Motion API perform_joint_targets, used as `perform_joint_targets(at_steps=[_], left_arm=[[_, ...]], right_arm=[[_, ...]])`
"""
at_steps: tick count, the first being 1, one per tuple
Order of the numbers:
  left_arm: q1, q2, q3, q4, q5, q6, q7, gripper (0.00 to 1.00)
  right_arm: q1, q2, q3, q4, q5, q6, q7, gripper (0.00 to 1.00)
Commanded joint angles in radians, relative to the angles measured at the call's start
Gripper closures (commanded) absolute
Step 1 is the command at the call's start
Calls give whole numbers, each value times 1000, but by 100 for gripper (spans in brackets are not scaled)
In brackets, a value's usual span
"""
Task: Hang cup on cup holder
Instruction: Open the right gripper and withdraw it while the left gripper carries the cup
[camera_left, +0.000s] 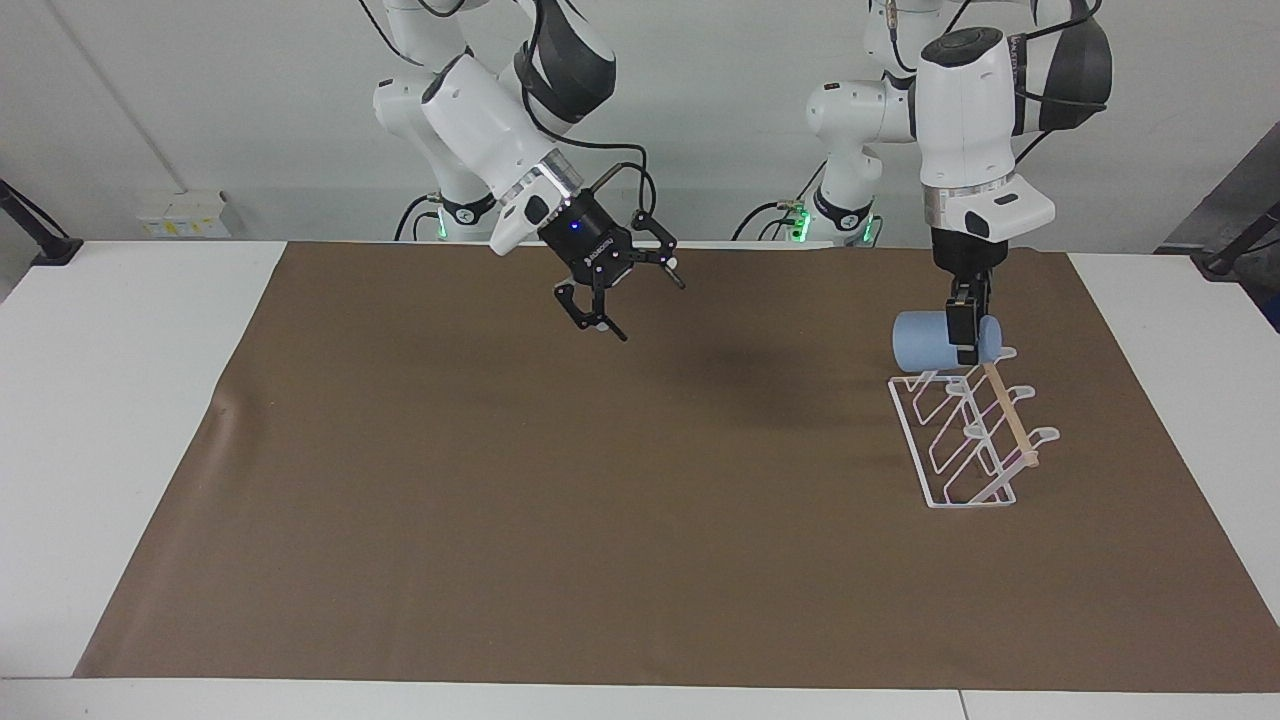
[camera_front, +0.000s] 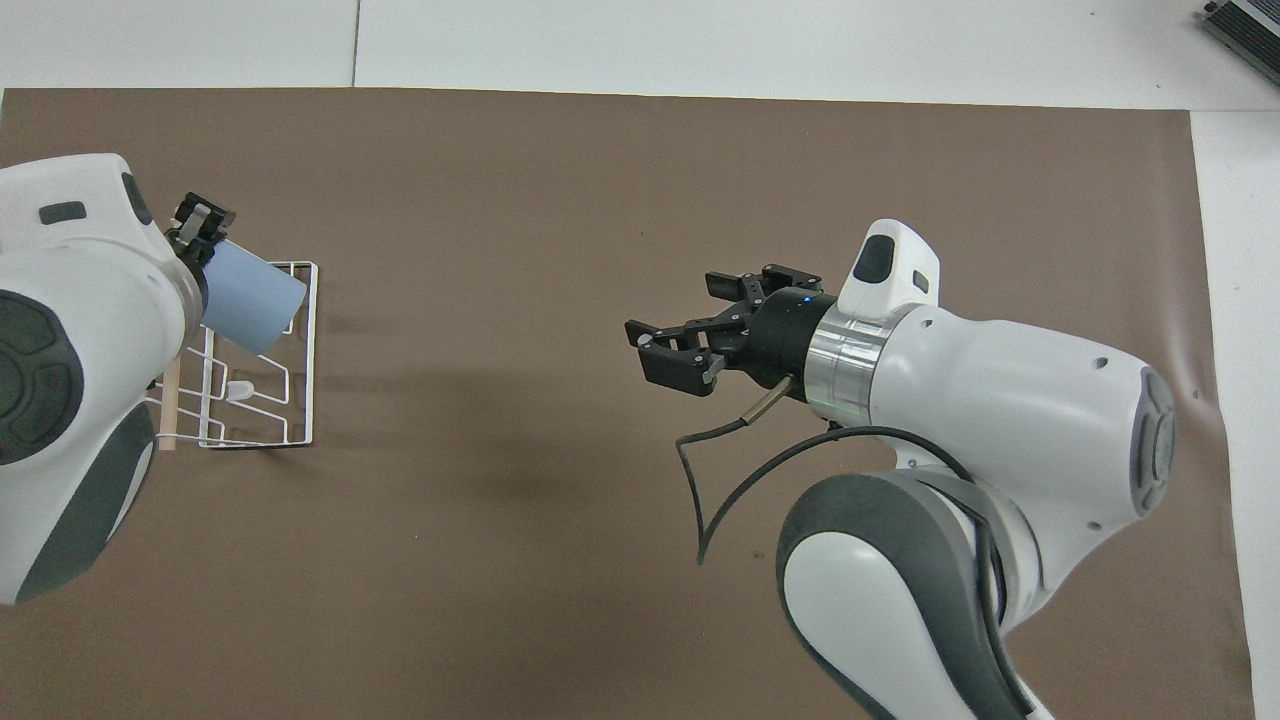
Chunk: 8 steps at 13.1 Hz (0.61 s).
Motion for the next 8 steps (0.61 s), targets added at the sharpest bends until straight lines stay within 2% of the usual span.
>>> perform_joint_targets(at_steps=[1,3,5,8], left_arm=[[25,53,-5,14,191,57,14,100],[42,102,-5,35,285,88,-1,100],[61,156,-3,89,304,132,-35,100],[94,166,-3,71,397,158,-44,100]], right_arm=[[-69,22,11,93,-272,-207,-38,0],[-88,41,11,151,-452,-353,-38,0],[-106,41,11,184,-622,-474,-38,0],[-193,41,9,230,-693,-615,-31,0]])
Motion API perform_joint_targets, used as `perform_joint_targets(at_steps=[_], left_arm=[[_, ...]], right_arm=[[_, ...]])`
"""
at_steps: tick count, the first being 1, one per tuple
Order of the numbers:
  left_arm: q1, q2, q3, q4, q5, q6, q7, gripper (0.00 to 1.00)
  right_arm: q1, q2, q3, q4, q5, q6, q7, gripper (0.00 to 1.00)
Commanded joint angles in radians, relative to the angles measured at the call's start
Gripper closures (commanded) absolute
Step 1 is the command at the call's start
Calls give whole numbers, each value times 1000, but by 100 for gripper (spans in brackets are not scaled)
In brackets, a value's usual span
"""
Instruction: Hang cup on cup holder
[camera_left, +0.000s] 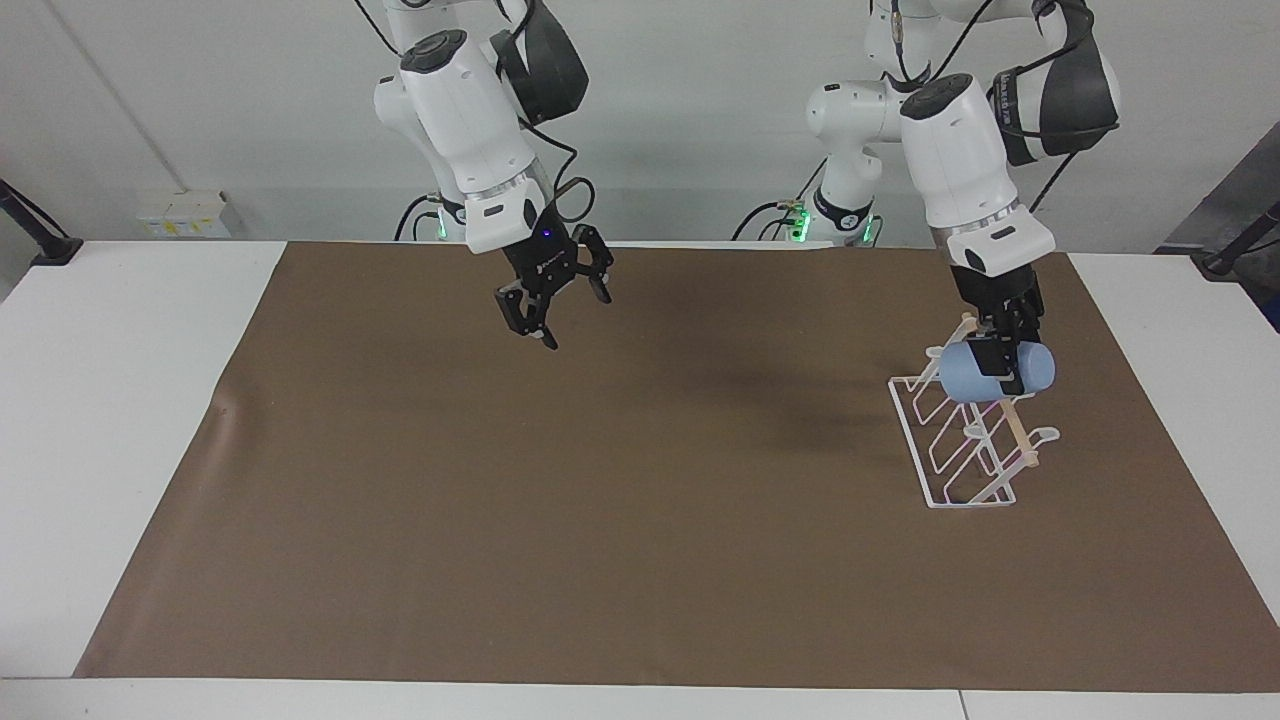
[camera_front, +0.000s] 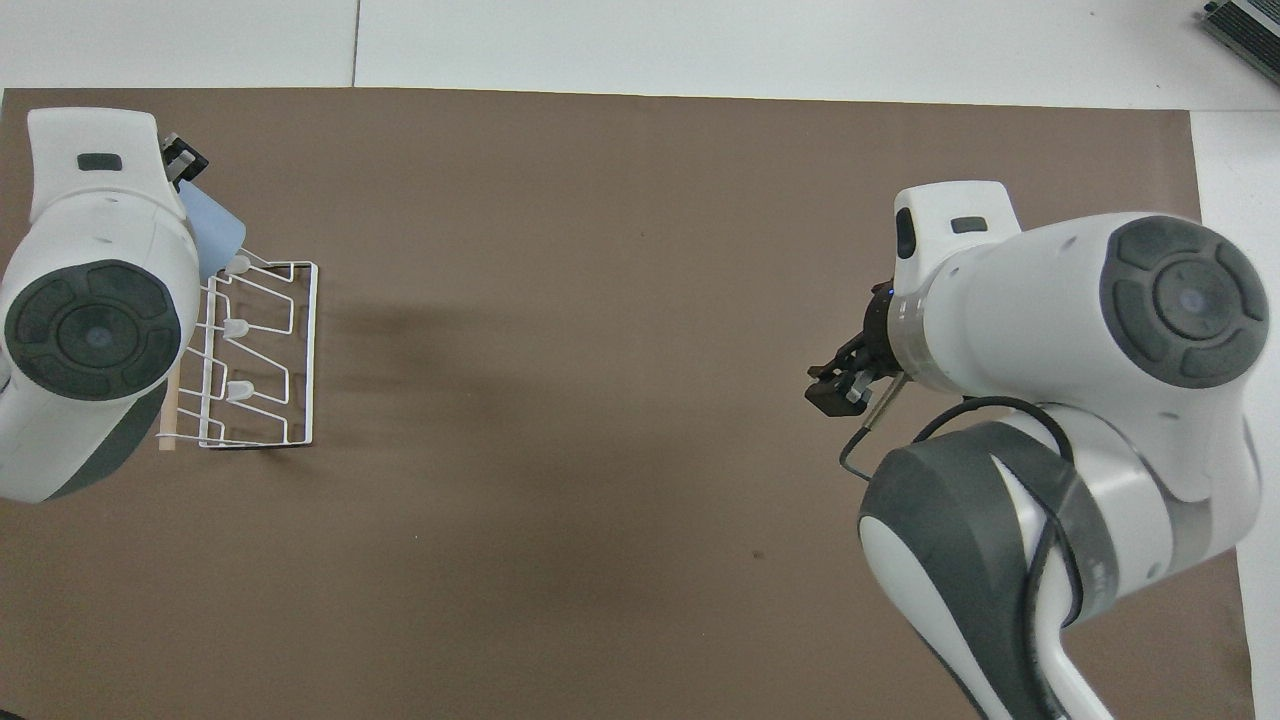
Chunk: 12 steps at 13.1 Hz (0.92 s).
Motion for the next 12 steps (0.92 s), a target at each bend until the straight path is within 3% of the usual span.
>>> perform_joint_targets(at_steps=[1,5,8,12], left_arm=[[21,15,-6,0,50,29,-26,100],[10,20,-6,-43,139,40,-125,100],[9,16,-6,-66,153,42,-144,100],[-3,3,-8,-106,168,42,-167,100]], right_arm=[[-109,20,13,68,-28,-106,-15,0],[-190,14,8,102,-31,-159,100,0],[-191,12,-18,123,-31,-172,366,0],[-195,8,-53,212,-11,-267,500,0]])
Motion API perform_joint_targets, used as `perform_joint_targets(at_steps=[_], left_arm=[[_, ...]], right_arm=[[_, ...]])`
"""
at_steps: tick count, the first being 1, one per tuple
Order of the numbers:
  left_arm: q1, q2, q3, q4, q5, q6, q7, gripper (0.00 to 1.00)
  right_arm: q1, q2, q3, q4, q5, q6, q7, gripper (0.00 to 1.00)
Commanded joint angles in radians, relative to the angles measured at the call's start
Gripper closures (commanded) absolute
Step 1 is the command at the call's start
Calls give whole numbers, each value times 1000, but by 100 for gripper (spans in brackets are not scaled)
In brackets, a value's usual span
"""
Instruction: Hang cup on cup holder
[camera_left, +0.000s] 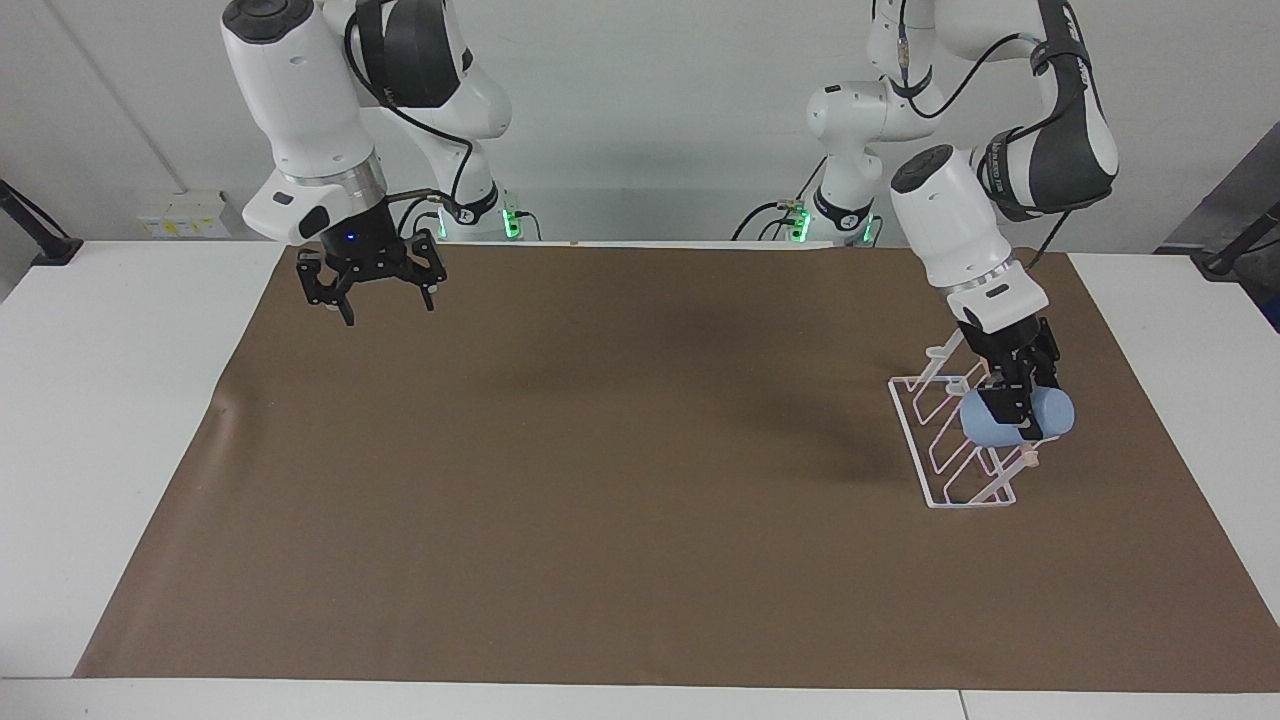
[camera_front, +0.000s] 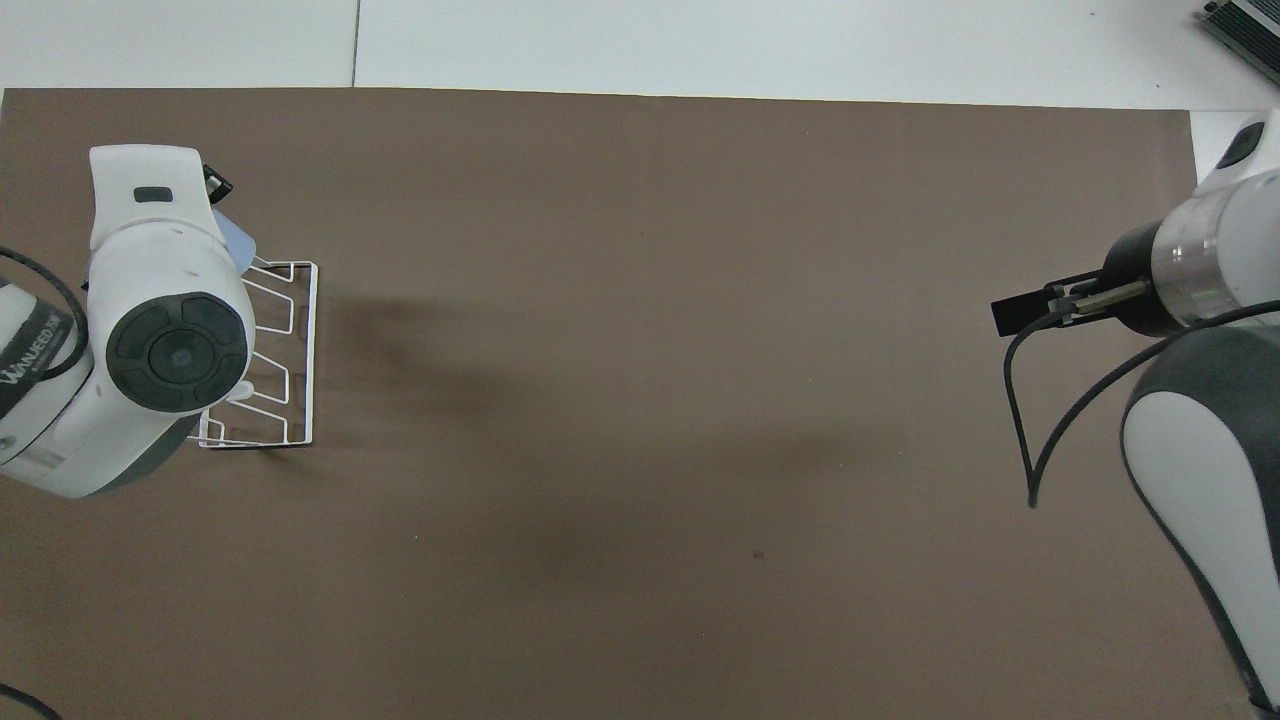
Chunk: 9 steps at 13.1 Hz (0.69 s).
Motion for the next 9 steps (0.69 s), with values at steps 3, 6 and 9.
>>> perform_joint_targets(at_steps=[3,6,9], left_arm=[[-8,-26,8,-49,49,25,-50,100],[-6,-29,6,-61,66,41,-59,100],[-6,-34,8,-72,69,48,-67,100]], right_arm=[[-5,-11,-78,85,2,-178,75,0],[-2,-40,-86,74,5,-226,75,0],[-3,-50,-107,72,5,-237,71,0]])
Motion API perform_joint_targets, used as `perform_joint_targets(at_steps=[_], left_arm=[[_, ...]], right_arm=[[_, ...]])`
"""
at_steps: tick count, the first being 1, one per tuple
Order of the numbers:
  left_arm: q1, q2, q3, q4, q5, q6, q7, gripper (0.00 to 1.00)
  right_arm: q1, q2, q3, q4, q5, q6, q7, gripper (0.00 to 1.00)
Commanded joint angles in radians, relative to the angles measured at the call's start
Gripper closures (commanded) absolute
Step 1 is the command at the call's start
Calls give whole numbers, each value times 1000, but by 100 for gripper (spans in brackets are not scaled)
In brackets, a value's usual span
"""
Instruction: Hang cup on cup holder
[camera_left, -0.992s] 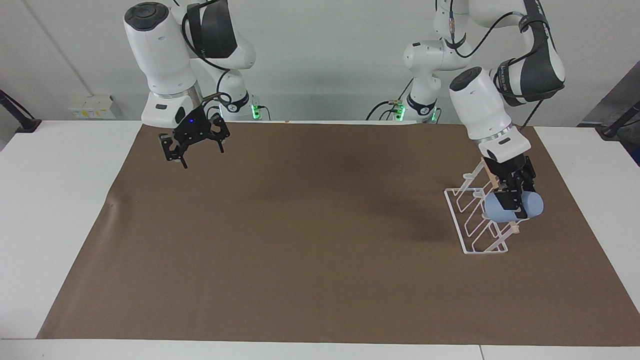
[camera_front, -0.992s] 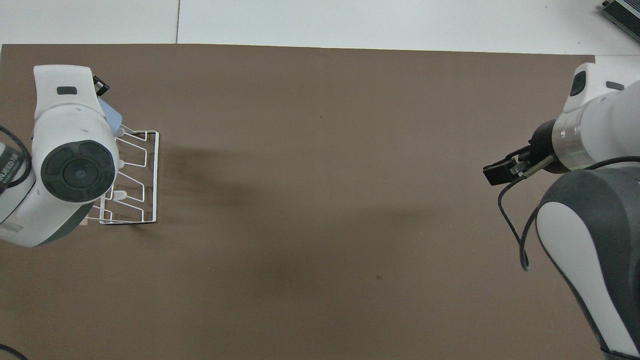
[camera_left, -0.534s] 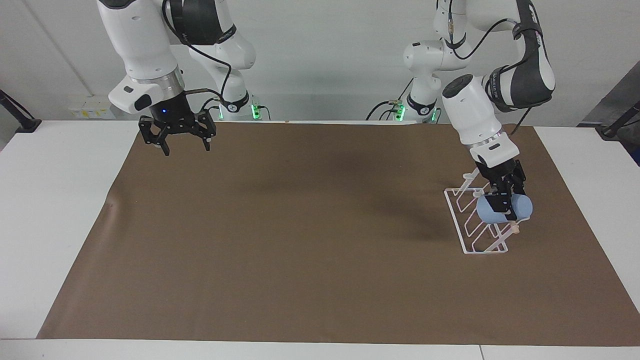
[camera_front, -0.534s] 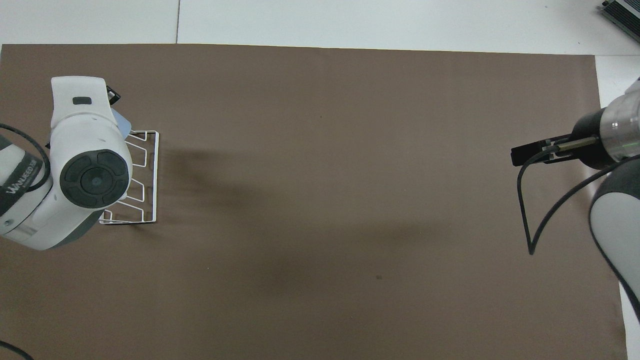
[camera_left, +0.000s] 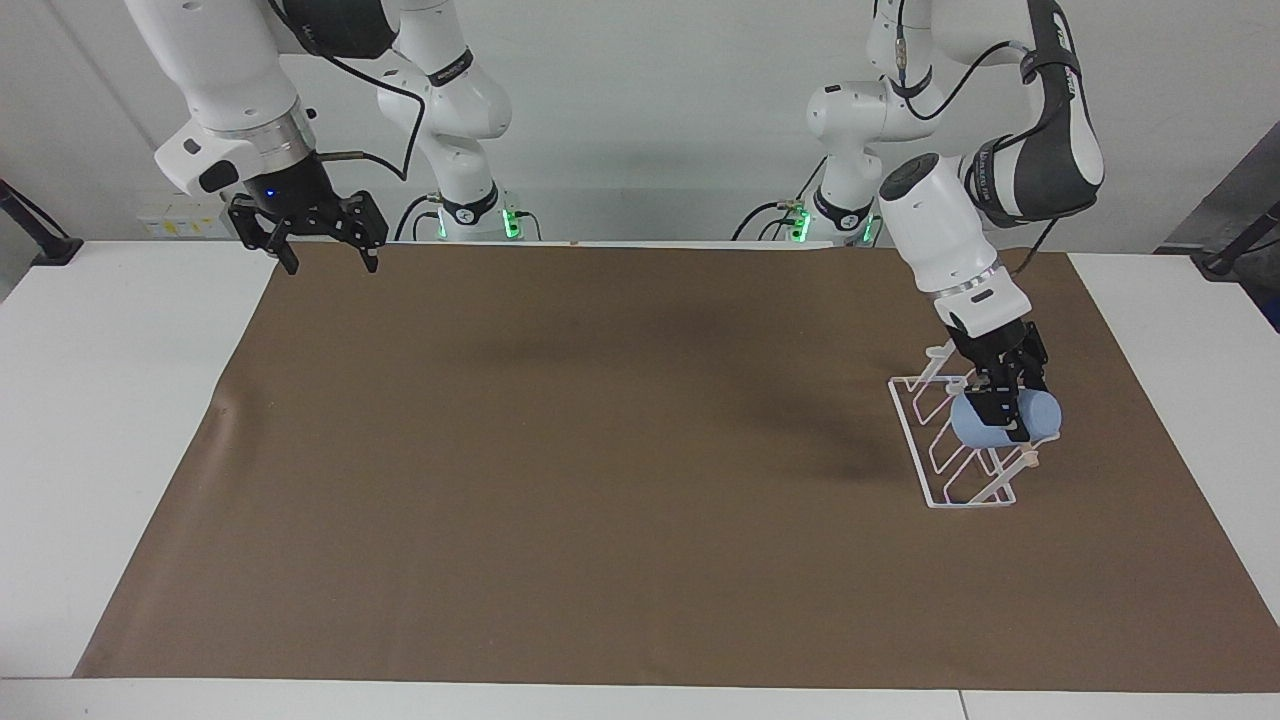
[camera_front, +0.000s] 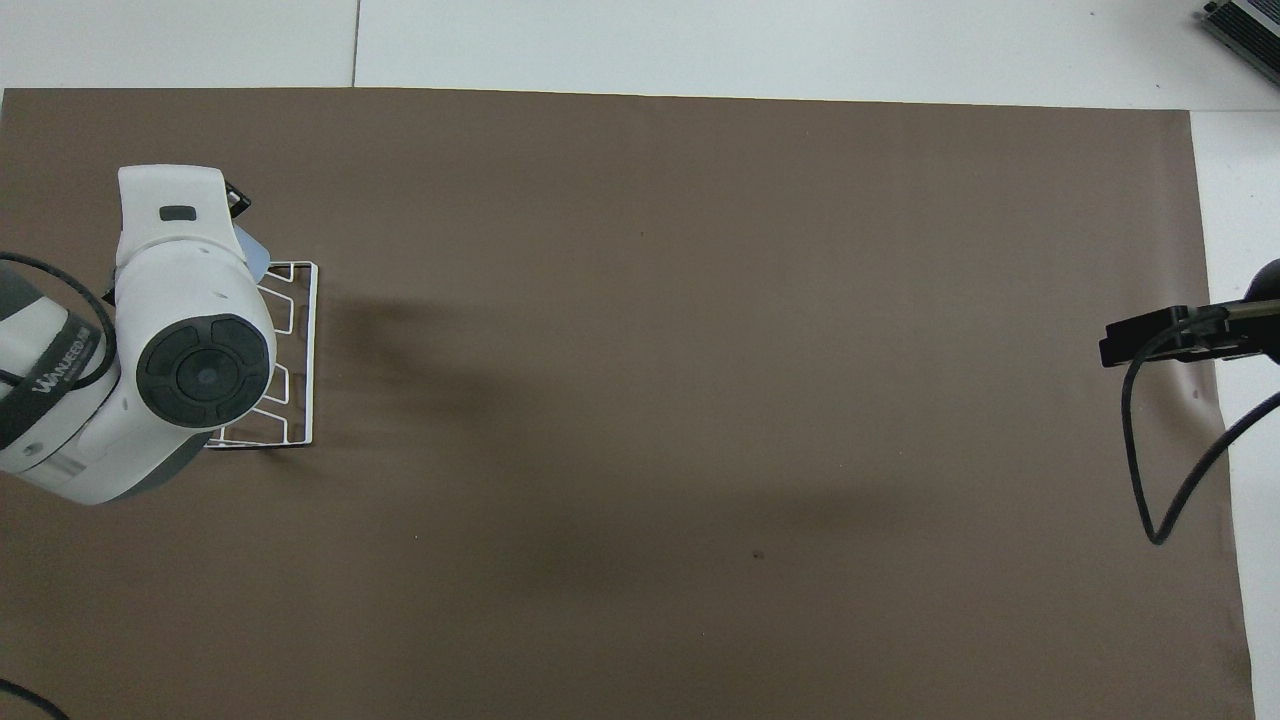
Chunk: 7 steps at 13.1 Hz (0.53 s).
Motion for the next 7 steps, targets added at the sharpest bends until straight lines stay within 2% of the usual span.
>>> perform_joint_targets(at_steps=[1,2,3,4,7], left_arm=[[-5,-33,10,-41,32,30,-27,100],[0,-33,10,-44,32,40,-27,99],[3,-33,8,-48,32,48,-27,65],[5,-36,8,-53,32,51,-27,45],[5,-36,8,-58,32,57,-24,0]], right_arm=[[-5,-18,-16,-4,5,-20,14,0],[-7,-18,-23,-4,7,-19,12,0],[-8,-18,-33,-6,8,-19,11,0],[-9,-20,-36,-7,8,-19,11,0],[-7,-32,-36,-32,8,-11,12,0]])
